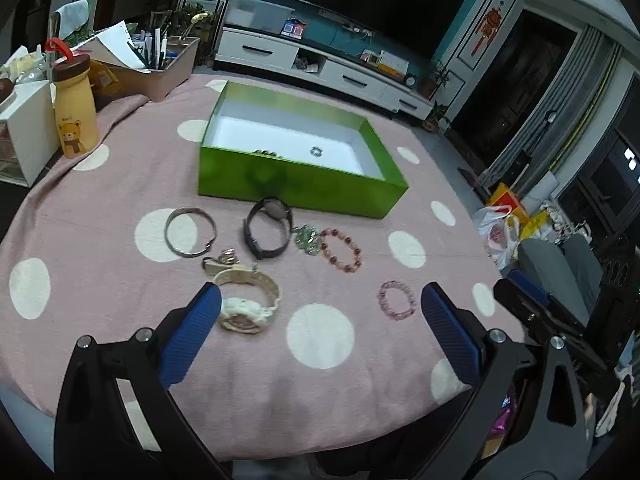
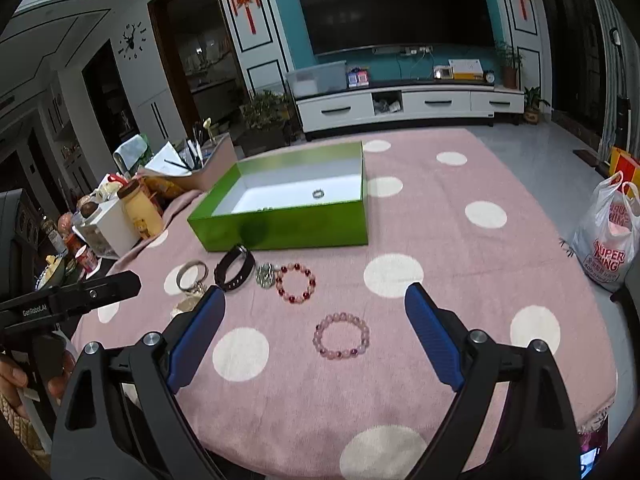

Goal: Organize jewelry
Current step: 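Withdraw both tools from the box back toward the jewelry, then grasp the cream watch with the left tool while the right tool grasps the pink bead bracelet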

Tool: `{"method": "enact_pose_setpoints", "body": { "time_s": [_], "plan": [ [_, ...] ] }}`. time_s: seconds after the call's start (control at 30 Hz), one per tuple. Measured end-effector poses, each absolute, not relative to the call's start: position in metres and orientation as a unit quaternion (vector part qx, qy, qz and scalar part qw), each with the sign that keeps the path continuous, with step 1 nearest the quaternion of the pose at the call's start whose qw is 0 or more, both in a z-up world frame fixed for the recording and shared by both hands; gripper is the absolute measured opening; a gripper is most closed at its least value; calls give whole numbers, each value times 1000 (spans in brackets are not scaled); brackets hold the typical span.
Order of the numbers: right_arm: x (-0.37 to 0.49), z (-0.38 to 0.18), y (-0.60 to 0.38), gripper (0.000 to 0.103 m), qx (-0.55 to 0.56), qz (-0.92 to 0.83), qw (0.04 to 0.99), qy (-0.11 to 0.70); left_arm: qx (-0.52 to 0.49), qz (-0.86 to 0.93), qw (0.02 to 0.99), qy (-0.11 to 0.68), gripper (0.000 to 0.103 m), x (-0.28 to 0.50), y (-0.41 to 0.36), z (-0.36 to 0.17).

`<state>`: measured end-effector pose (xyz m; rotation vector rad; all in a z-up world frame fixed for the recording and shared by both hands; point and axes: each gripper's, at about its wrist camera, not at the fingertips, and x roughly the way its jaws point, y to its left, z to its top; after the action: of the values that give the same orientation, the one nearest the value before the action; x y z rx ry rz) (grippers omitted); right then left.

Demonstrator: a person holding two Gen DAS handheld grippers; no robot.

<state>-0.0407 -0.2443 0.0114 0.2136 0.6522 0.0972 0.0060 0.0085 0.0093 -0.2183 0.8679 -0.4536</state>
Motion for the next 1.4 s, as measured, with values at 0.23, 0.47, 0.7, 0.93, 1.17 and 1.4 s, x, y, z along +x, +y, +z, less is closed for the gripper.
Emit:
{"method": "enact_pose_setpoints", "body": {
  "time_s": [0.23, 0.47, 0.7, 0.93, 1.17, 1.4],
  "plan": [
    [-38, -13, -258, 91, 125, 57, 927, 348, -71, -172, 883, 431, 101, 11, 16, -6],
    [-35, -35, -259, 91, 118, 72, 917, 374, -28, -141, 895, 422, 101, 12, 25, -18],
    [-28, -55, -252, 91, 98, 87, 909, 396, -21, -147, 886, 440, 101, 15, 27, -37],
    [-14, -65, -248, 85, 87, 82, 905, 409, -50, -140, 879, 454, 101, 28, 32, -46],
    [5, -75, -259, 62, 105, 60, 897, 425, -79, -112, 862, 489, 83, 56, 47, -56],
    [22, -88, -259, 38, 77, 37, 890, 447, -90, -116, 826, 544, 74, 85, 41, -72]
  ]
}}
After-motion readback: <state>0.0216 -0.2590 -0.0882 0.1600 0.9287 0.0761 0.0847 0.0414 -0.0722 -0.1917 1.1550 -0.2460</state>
